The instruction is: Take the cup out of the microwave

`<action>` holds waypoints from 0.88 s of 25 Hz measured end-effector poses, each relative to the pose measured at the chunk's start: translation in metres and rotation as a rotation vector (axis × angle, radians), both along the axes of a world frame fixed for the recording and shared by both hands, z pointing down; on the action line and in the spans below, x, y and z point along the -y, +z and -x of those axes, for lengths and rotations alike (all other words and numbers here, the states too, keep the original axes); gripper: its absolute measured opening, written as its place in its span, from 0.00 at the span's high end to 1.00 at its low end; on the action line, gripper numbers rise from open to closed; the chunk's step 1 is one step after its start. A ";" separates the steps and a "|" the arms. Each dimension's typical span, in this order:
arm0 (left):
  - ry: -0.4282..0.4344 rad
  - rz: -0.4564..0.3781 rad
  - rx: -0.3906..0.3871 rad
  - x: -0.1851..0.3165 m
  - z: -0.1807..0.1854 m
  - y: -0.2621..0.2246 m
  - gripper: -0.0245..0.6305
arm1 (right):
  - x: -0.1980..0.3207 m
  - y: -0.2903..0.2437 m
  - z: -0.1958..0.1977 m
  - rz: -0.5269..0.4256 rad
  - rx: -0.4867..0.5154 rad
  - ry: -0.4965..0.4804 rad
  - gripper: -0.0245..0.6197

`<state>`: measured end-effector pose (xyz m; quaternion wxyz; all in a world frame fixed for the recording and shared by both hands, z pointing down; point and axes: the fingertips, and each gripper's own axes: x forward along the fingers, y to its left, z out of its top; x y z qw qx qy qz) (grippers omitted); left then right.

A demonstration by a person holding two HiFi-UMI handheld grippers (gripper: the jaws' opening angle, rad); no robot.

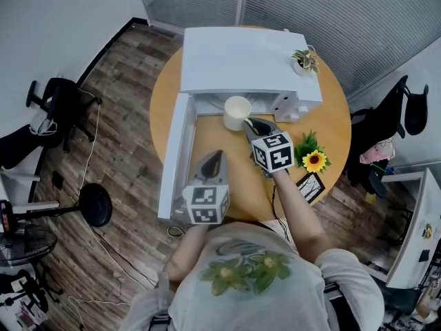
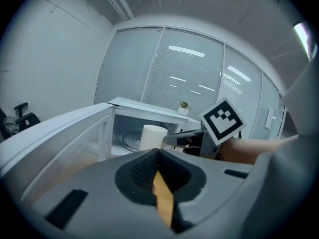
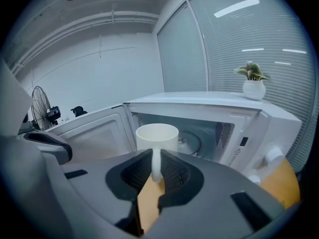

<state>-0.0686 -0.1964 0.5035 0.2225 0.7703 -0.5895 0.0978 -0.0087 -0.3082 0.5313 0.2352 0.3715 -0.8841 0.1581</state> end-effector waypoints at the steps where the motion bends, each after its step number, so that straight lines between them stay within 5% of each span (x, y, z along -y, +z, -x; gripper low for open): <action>1: 0.003 -0.003 0.000 -0.002 -0.001 -0.001 0.96 | -0.004 -0.005 -0.001 -0.008 0.006 0.001 0.87; 22: 0.051 -0.053 0.006 -0.030 -0.021 -0.021 0.96 | -0.083 -0.094 -0.037 -0.147 0.125 -0.006 0.87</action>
